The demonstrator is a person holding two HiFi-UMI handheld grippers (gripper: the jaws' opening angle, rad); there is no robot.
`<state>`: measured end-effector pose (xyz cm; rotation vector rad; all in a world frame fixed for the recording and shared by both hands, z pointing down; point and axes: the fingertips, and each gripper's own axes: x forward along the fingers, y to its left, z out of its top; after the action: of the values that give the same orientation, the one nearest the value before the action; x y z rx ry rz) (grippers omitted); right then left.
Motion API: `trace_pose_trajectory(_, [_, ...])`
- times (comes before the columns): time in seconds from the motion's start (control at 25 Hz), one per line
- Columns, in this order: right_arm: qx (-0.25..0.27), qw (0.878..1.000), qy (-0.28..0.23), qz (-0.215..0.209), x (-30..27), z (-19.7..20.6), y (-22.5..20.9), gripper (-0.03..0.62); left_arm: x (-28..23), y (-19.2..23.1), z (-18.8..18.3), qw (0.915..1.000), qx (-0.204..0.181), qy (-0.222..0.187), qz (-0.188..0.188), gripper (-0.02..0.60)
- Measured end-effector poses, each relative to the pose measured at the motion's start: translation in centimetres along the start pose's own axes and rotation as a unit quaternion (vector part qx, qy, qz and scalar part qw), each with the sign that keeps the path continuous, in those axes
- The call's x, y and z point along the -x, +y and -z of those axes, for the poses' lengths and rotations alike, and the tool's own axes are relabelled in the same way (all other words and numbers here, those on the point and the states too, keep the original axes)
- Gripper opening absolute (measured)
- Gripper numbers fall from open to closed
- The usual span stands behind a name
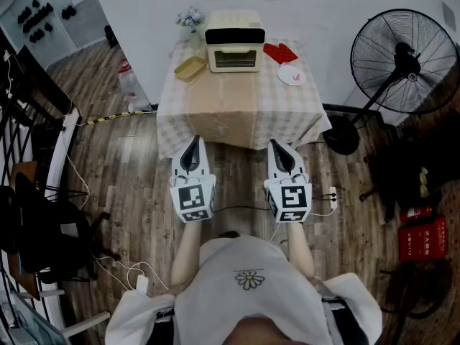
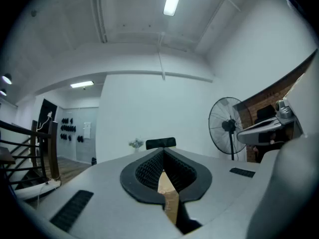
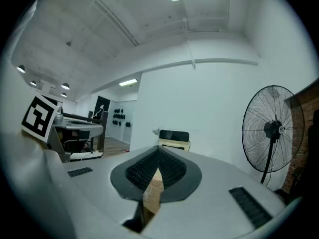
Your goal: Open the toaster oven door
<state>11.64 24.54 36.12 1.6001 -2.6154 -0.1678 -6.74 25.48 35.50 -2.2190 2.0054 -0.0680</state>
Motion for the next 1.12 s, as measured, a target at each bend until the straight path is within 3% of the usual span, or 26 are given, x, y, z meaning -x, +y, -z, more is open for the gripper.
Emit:
trace_pose_trajectory(0.24, [-0.012,1.0,-0.002,-0.001,-0.6,-0.1,-1.1,0.009,-0.3,1.1,-0.8,0.9997,0.011,-0.006,-0.019,0.017])
trace_pose_trajectory(0.64, [-0.026,0.999,0.01,-0.043,-0.9,1.1,1.4,0.01,0.0,-1.3,-1.2,0.9998,-0.004,-0.005,0.018,0.017])
trace_pose_trajectory(0.84, [-0.022,0.997,0.037,-0.07,-1.3,3.1,3.6,0.01,0.2,-2.3,0.8,0.9992,-0.007,0.018,0.034,0.017])
trace_pose_trajectory(1.12, [-0.025,0.999,0.032,-0.036,-3.8,3.6,0.4,0.011,-4.8,-2.6,-0.1,0.9979,-0.019,-0.019,0.059,0.017])
